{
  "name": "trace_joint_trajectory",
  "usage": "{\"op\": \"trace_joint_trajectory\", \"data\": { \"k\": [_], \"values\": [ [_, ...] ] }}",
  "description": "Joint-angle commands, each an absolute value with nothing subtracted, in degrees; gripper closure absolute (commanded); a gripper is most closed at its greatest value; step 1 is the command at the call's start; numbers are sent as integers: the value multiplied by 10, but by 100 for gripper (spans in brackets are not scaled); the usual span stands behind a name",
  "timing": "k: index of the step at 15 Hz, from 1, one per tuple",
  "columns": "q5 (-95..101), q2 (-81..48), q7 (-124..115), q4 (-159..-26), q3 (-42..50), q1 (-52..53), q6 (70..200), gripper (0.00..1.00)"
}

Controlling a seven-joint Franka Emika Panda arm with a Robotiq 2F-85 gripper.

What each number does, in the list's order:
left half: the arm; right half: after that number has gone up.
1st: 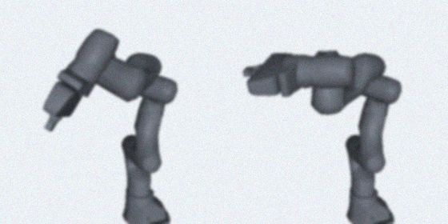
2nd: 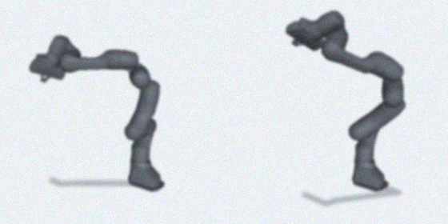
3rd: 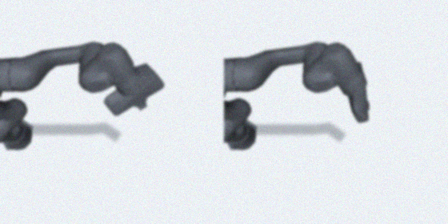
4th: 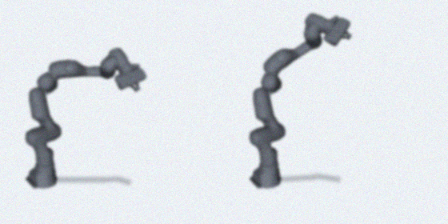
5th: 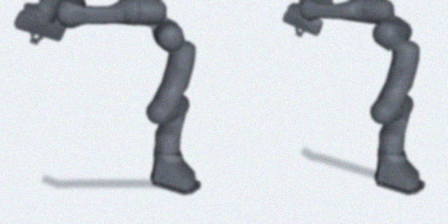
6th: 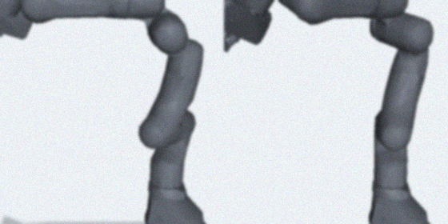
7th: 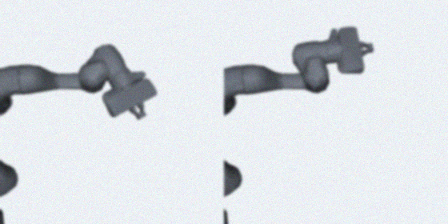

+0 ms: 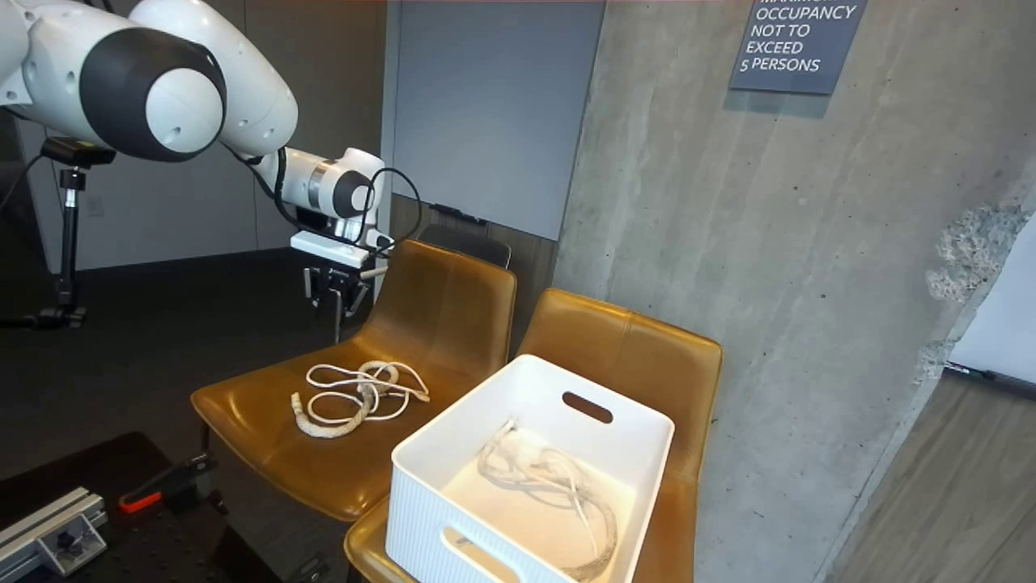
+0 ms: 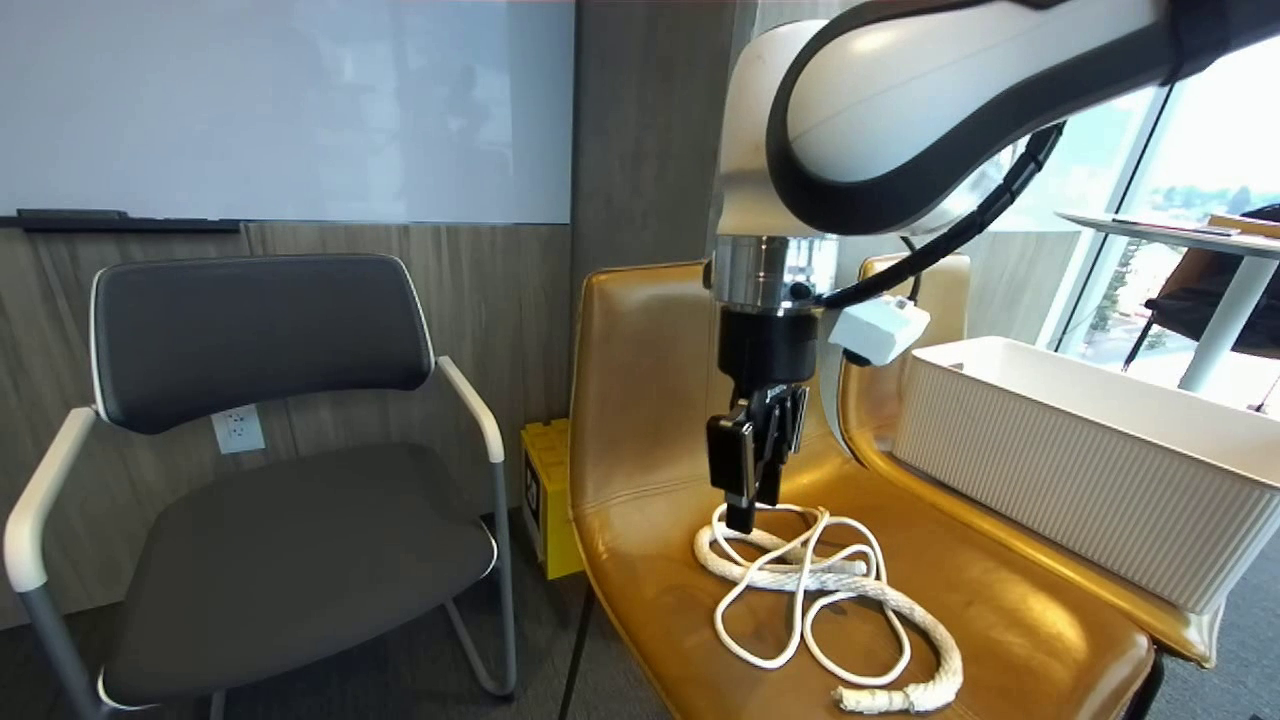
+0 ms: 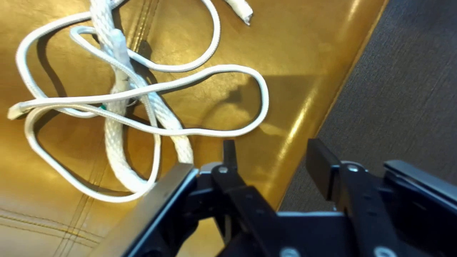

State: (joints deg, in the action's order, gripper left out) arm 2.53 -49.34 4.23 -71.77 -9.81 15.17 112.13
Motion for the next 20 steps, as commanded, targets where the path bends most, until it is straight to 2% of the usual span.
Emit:
{"op": "trace_joint_trajectory", "data": {
  "k": [1, 3, 4, 12, 16, 20],
  "values": [
    [28, -387, 37, -831, -73, 120, 1148, 14],
    [35, -343, 35, -873, -56, 104, 1159, 1],
    [44, -317, 38, -895, -46, 97, 1166, 0],
    [53, -180, 79, -1033, 23, -23, 1220, 0],
    [32, -173, 126, -1032, 47, -83, 1229, 0],
    [41, -186, 123, -1017, 50, -92, 1213, 0]
  ]
}}
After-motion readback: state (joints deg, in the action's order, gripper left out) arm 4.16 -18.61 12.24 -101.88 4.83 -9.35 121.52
